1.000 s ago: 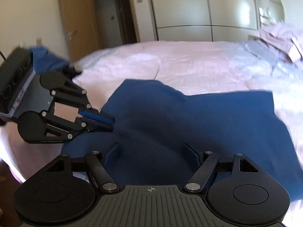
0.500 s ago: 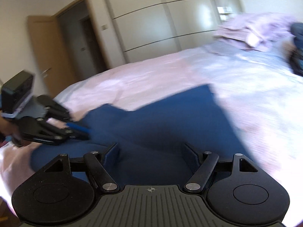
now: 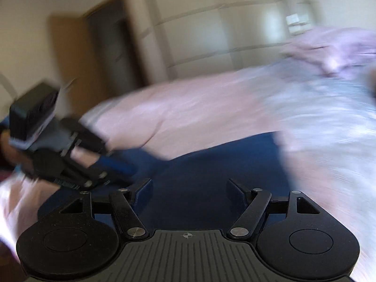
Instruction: Fold clothes
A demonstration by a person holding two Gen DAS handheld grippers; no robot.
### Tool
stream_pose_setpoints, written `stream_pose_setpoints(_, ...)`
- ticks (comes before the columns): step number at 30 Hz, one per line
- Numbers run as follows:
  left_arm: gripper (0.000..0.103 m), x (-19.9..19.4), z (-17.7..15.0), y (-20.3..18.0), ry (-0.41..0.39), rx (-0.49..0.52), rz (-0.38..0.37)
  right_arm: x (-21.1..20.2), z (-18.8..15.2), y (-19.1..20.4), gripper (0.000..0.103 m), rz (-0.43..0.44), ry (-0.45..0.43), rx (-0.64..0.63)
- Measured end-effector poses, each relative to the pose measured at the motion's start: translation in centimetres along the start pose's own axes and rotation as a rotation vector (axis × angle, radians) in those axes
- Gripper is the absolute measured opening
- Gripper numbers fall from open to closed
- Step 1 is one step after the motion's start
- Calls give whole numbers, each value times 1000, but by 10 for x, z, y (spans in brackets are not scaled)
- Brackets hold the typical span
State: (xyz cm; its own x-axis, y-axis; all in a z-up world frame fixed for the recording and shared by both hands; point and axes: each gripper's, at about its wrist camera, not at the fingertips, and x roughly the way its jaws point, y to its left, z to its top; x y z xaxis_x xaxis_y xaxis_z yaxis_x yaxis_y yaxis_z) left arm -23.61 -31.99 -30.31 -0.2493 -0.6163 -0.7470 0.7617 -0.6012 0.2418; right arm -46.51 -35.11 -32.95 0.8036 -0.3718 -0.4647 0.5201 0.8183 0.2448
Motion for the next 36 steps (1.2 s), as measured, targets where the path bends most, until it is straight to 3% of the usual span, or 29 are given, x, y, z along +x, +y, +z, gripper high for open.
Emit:
stream_pose_setpoints(2,19,-2,-6,-4,-1,14,13,28,6,3,73,14,109,-104)
stream_pose_setpoints(4,19,-8,-8,-4,-11,15,24,37,9,-3,73,-37,124,-194)
stream_pose_setpoints(8,21,-22,-17,7,-30,-51,43,29,11,-49,73,-173,109,-126)
stream_pose_setpoints(11,33,-25,-26,23,-41,-137,66,16,13,-59,73,-211,96,-74)
stream_pose_setpoints(13,36,-26,-32,32,-46,-192,82,9,21,-51,73,-205,48,-40)
stream_pose_setpoints(16,36,-11,-32,28,-17,-175,93,14,31,-30,73,-121,24,-51)
stream_pose_setpoints(21,37,-16,-36,41,-36,-221,61,63,35,-5,73,-32,163,-210)
stream_pose_setpoints(24,36,-25,-40,51,-53,-267,57,71,36,-43,73,-118,172,-162)
stream_pose_setpoints(25,30,-30,-42,53,-62,-284,69,72,38,-59,73,-178,164,-138)
stream_pose_setpoints(28,26,-45,-48,57,-104,-329,117,58,37,-97,73,-332,152,-76)
stream_pose_setpoints(31,26,-39,-50,53,-90,-349,117,23,36,-91,72,-382,100,-55)
stream_pose_setpoints(34,27,-19,-52,37,-30,-252,177,-12,26,-56,72,-303,32,-68)
stream_pose_setpoints(36,27,-14,-54,38,-24,-273,185,-25,10,-26,72,-238,19,-75)
